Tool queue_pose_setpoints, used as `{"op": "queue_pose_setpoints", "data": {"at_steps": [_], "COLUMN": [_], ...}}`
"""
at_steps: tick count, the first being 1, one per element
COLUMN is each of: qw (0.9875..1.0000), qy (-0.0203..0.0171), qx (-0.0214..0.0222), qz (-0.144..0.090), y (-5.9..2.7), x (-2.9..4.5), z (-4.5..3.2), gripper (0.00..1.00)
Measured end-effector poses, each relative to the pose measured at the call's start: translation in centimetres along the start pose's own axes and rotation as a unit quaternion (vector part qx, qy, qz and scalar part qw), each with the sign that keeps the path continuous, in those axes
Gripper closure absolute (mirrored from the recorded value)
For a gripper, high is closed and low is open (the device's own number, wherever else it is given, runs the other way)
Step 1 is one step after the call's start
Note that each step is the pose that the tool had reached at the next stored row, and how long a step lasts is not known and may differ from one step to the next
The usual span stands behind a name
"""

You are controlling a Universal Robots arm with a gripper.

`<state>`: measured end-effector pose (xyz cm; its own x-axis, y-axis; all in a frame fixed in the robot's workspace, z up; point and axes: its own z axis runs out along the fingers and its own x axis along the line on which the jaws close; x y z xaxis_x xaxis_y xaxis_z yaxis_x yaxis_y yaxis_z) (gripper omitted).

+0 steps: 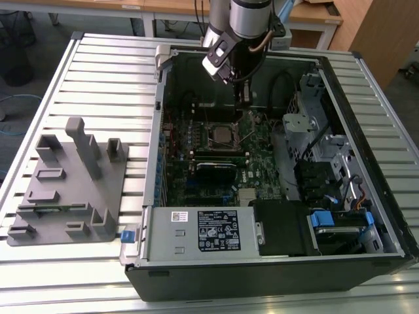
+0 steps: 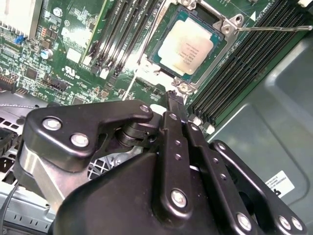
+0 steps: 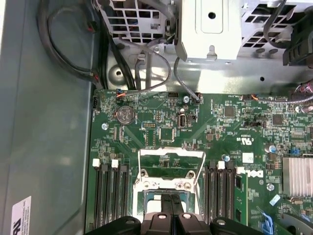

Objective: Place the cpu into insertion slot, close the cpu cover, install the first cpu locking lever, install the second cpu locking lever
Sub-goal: 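Close the cpu cover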

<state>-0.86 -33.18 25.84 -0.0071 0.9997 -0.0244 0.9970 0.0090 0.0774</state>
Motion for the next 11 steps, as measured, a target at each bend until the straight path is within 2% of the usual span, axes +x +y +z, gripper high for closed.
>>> {"op": "queue_pose_setpoints", "data": {"at_steps": [11], "qw": [1.0000], "qy": [0.0000], "qx": [0.0000], "qz": [0.000], "y": [0.14], "x": [-0.01], "z": [-0.17], "gripper": [0.89]}}
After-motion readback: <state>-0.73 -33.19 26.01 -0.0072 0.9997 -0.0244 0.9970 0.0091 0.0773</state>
